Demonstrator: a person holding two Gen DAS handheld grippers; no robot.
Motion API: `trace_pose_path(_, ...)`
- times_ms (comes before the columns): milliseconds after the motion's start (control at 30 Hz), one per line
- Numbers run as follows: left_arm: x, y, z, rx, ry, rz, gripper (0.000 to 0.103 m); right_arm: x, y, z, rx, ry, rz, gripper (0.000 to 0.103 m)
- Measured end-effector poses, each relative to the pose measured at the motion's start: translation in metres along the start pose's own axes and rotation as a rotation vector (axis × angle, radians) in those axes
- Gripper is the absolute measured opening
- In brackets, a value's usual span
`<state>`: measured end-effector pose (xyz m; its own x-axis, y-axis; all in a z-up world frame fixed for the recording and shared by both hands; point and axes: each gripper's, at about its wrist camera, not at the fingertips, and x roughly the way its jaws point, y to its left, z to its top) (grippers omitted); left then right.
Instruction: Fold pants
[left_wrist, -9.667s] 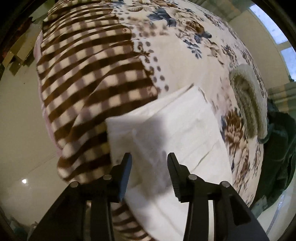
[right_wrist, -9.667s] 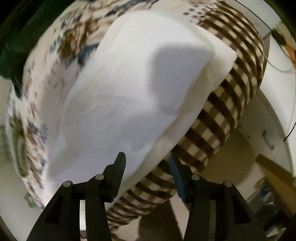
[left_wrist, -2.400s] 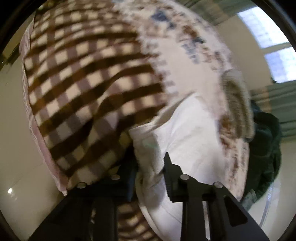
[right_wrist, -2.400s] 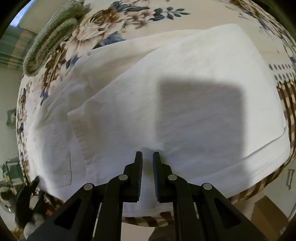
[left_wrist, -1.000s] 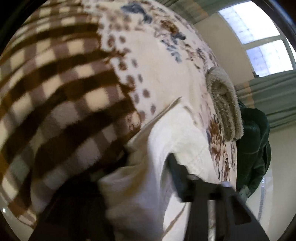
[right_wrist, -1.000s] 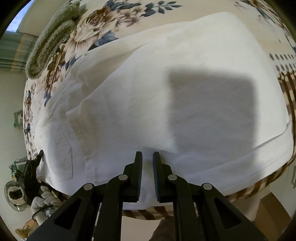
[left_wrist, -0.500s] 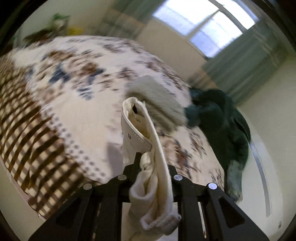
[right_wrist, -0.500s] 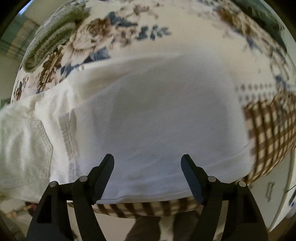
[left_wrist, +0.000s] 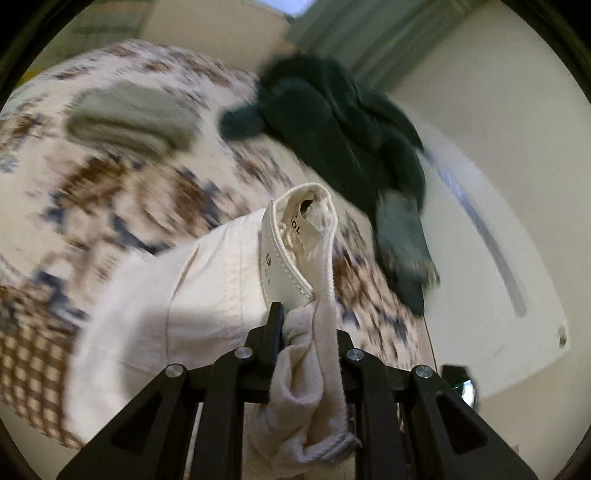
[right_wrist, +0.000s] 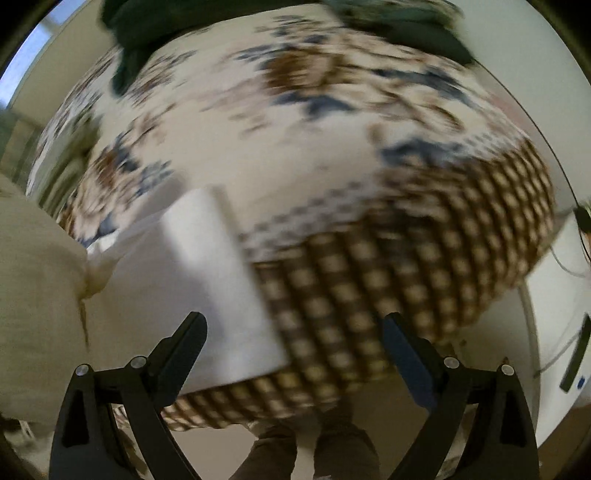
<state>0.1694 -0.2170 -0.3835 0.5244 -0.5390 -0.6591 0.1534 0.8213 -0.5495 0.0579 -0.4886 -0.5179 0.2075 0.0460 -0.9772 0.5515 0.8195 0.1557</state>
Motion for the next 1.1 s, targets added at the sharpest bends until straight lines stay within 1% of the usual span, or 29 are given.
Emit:
trace_pose_path(100,0.043,-0.023,-0.016,0.046,0.100,-0.013,0.014,0.001,-0.044,0.002,0.075,0.011,-0.006,0.098)
trace_pose_path(133,0.061,-0.031,-0.022,0.065,0.152,0.003,0.015,0.002,-0.057,0.002,0.099,0.016,0.001,0.098)
trace_pose_path(167,0.073,-0.038,-0.028,0.087,0.197,0.025,0.019,0.005,-0.065,0.002,0.116,0.021,0.012,0.098)
trace_pose_path(200,0.087,-0.046,-0.034,0.113,0.251,0.036,0.025,0.007,-0.074,0.001,0.135,0.025,0.026,0.098)
trace_pose_path(267,0.098,-0.055,-0.041,0.149,0.296,0.001,0.025,0.010,-0.091,0.000,0.160,0.030,0.045,0.098)
trace_pose_path(333,0.094,-0.068,-0.046,0.209,0.301,0.001,0.045,0.010,-0.099,-0.003,0.178,0.021,0.060,0.098)
trace_pose_path(367,0.091,-0.071,-0.046,0.228,0.302,-0.006,0.068,0.010,-0.104,-0.003,0.191,0.019,0.072,0.098)
trace_pose_path(400,0.083,-0.071,-0.043,0.237,0.292,-0.011,0.078,0.011,-0.107,-0.004,0.206,0.018,0.093,0.098)
trace_pose_path(467,0.069,-0.058,-0.034,0.206,0.278,-0.018,0.078,0.014,-0.109,-0.002,0.229,0.025,0.164,0.098)
trace_pose_path(533,0.061,-0.036,-0.024,0.172,0.270,0.017,0.079,0.020,-0.099,0.004,0.225,0.043,0.260,0.098)
trace_pose_path(567,0.056,-0.021,-0.016,0.156,0.266,0.049,0.083,0.023,-0.093,0.007,0.219,0.048,0.291,0.098)
trace_pose_path(600,0.052,-0.004,-0.009,0.144,0.263,0.094,0.088,0.027,-0.083,0.012,0.207,0.056,0.331,0.098)
trace_pose_path(667,0.038,0.034,0.005,0.127,0.251,0.208,0.089,0.037,-0.061,0.022,0.176,0.068,0.402,0.098)
trace_pose_path(733,0.027,0.073,0.015,0.103,0.231,0.313,0.089,0.057,-0.033,0.035,0.125,0.091,0.444,0.098)
trace_pose_path(767,0.023,0.092,0.019,0.084,0.235,0.351,0.089,0.065,-0.024,0.039,0.110,0.101,0.446,0.098)
trace_pose_path(833,0.015,0.127,0.024,0.041,0.240,0.424,0.089,0.094,-0.006,0.050,0.090,0.152,0.415,0.098)
trace_pose_path(867,0.013,0.138,0.025,0.029,0.239,0.444,0.089,0.105,-0.001,0.052,0.097,0.173,0.420,0.094)
trace_pose_path(900,0.011,0.148,0.026,0.018,0.242,0.457,0.089,0.115,0.003,0.053,0.116,0.191,0.440,0.067)
trace_pose_path(933,0.012,0.154,0.027,0.012,0.243,0.467,0.089,0.120,0.006,0.053,0.136,0.196,0.463,0.047)
trace_pose_path(967,0.013,0.160,0.028,0.004,0.243,0.477,0.089,0.120,0.011,0.052,0.146,0.183,0.446,0.035)
trace_pose_path(1000,0.015,0.161,0.029,-0.002,0.244,0.476,0.089,0.113,0.016,0.051,0.122,0.149,0.422,0.026)
trace_pose_path(1033,0.019,0.163,0.031,-0.009,0.244,0.471,0.089,0.105,0.023,0.049,0.082,0.119,0.403,0.020)
trace_pose_path(1067,0.022,0.163,0.032,-0.012,0.244,0.466,0.089,0.092,0.031,0.048,0.023,0.084,0.375,0.009)
trace_pose_path(1100,0.028,0.162,0.036,-0.018,0.244,0.453,0.089,0.082,0.034,0.048,-0.004,0.066,0.356,0.009)
